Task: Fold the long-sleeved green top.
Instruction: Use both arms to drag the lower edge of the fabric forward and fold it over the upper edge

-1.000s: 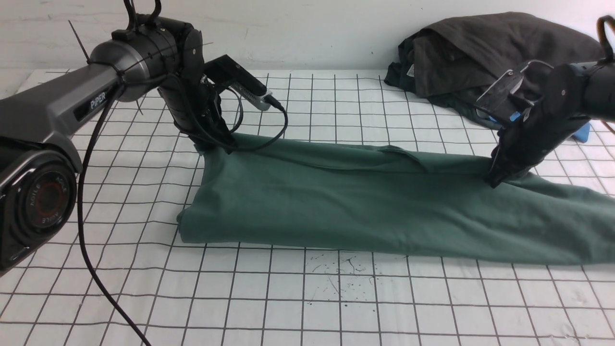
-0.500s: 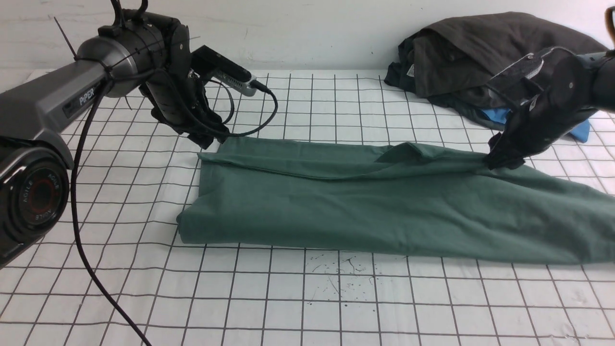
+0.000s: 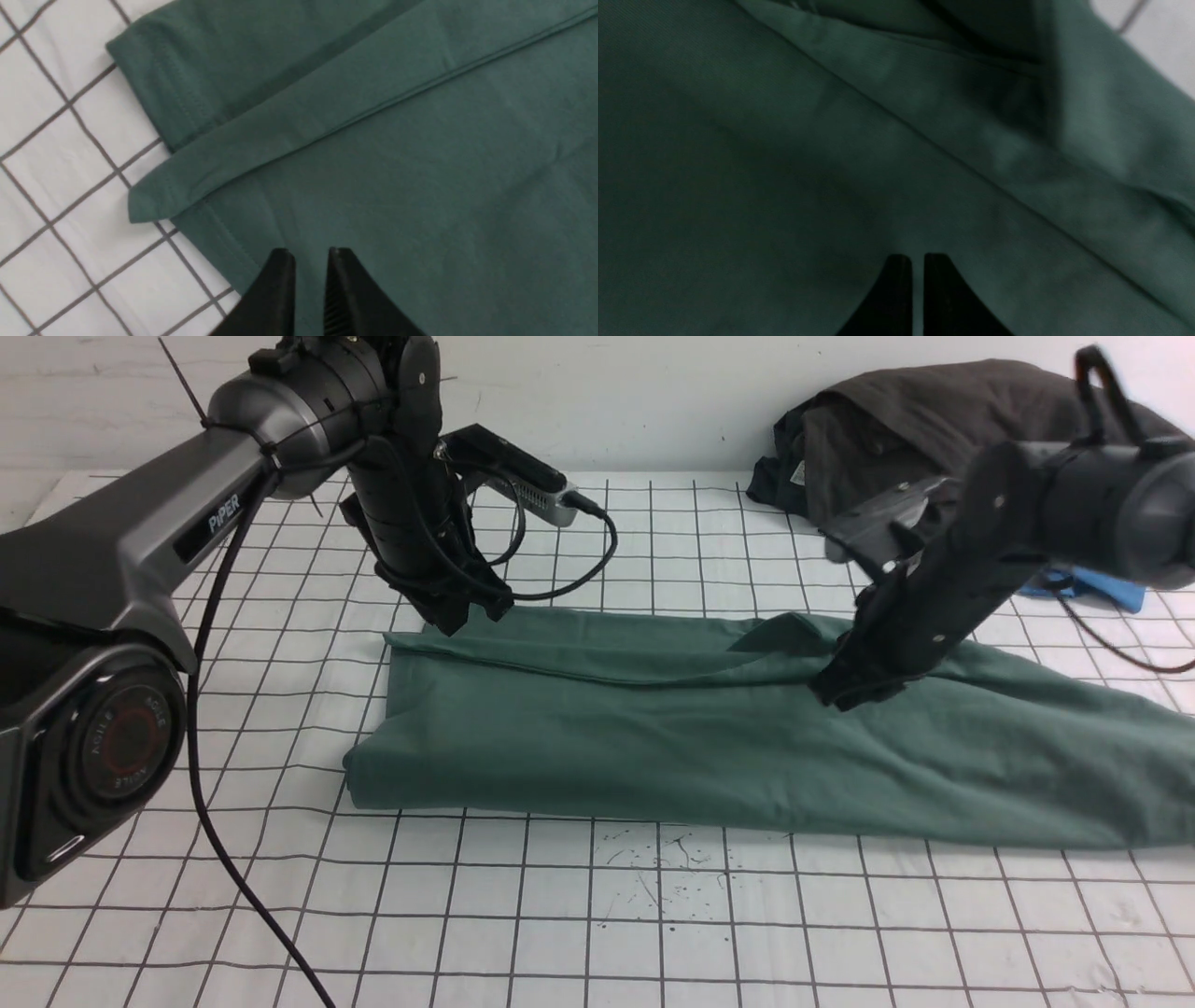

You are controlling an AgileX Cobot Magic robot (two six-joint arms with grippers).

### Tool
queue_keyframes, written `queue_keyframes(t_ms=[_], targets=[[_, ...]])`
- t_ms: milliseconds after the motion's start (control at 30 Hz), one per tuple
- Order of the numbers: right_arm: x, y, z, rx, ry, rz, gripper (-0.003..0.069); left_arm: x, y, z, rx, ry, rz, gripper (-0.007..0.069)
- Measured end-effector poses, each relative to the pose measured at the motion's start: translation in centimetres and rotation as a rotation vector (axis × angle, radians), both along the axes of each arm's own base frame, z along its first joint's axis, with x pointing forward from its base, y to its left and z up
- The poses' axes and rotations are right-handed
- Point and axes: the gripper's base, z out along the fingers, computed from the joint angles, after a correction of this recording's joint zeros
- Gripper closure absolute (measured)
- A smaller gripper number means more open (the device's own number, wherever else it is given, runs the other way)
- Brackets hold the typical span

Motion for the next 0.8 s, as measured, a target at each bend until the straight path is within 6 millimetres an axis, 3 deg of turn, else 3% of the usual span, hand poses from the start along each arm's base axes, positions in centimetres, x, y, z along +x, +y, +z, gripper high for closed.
queue_keyframes(t_ms=[100, 467, 633, 800], targets=[[0.5, 1.0, -1.6, 0.007, -0.032, 0.006, 0.0662, 0.0, -0.2, 0.0, 0.002, -0.001, -0.017, 0.0623], [3.3, 1.2, -1.8, 0.155, -0.282, -0.214, 0.0673, 0.0, -0.1, 0.0, 0.004, -0.001, -0.024, 0.0632], [4.6, -0.4, -2.3, 0.213, -0.358, -0.325, 0.0673, 0.0, -0.1, 0.0, 0.005, -0.001, -0.025, 0.0632], [5.3, -3.8, -3.4, 0.251, -0.313, -0.489, 0.0673, 0.0, -0.1, -0.2, 0.006, 0.003, -0.025, 0.0632]])
